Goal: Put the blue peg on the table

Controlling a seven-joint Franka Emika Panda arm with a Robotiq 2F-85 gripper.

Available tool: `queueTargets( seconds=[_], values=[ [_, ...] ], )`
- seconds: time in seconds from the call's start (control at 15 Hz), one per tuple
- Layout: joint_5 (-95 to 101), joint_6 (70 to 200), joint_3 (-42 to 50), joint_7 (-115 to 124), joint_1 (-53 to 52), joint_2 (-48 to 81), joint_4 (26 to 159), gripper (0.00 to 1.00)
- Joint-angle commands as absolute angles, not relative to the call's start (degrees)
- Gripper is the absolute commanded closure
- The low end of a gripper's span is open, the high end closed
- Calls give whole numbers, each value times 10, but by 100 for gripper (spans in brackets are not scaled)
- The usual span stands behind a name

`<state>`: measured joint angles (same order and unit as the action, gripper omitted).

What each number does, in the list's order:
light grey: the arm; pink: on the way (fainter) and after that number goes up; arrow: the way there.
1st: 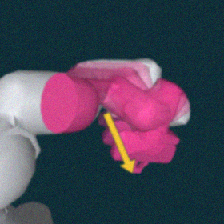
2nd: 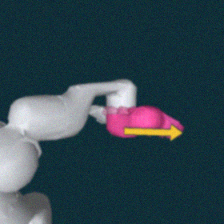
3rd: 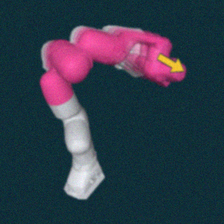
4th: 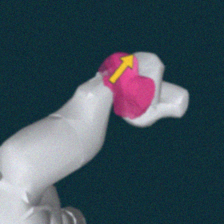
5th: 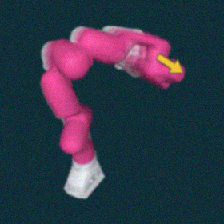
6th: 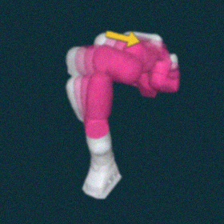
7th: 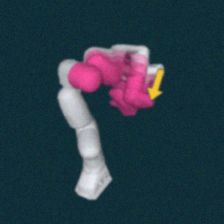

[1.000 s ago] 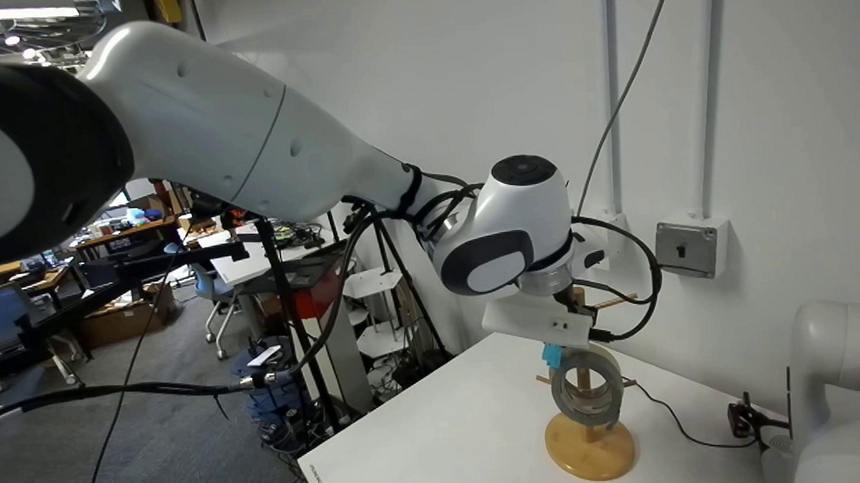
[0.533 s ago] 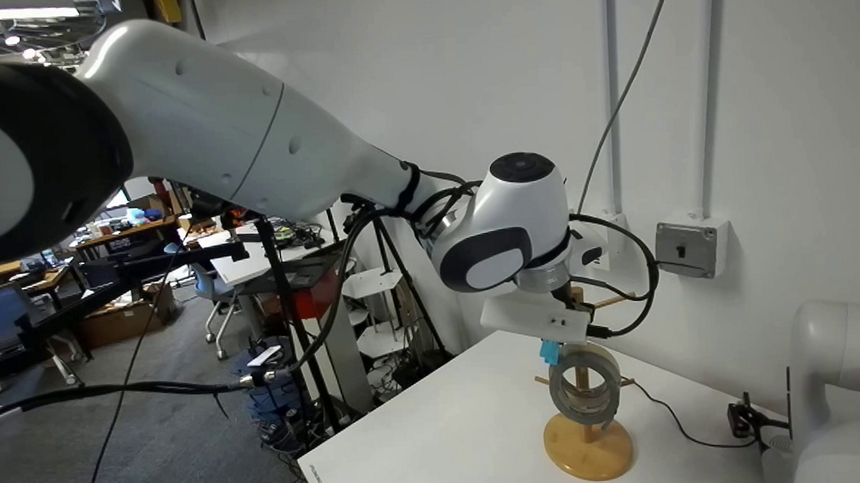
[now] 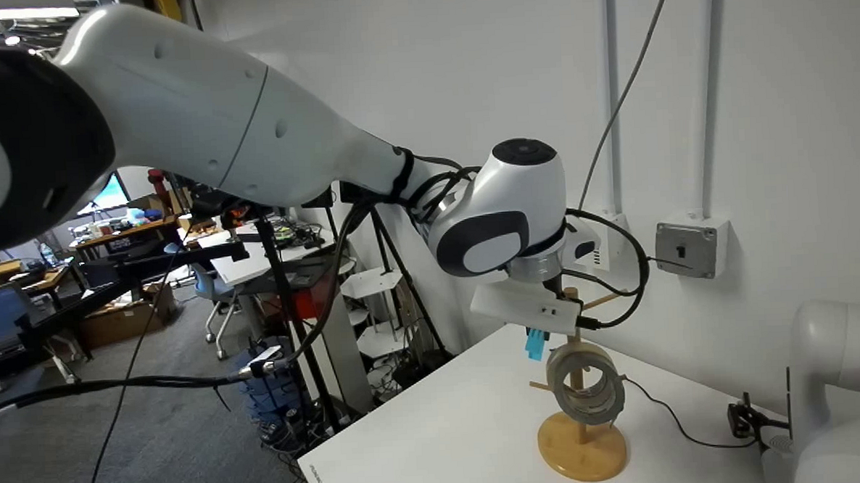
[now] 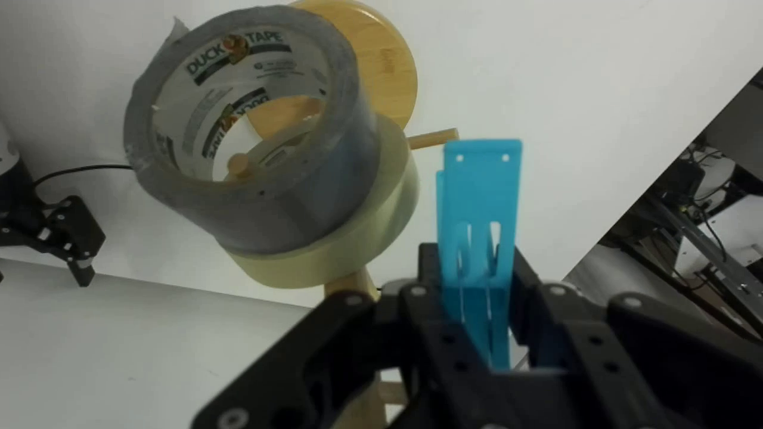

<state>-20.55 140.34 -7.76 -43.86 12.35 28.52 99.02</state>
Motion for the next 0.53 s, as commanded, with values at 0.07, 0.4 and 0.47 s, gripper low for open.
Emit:
queueTargets(
  seconds=[0.07,0.4,0.47],
  values=[
    [-210,1353,-80,-427,129,268,981,93],
    [-222,1315,-80,-431,129,253,982,93],
    [-224,1308,-80,-431,128,250,983,93]
  ],
)
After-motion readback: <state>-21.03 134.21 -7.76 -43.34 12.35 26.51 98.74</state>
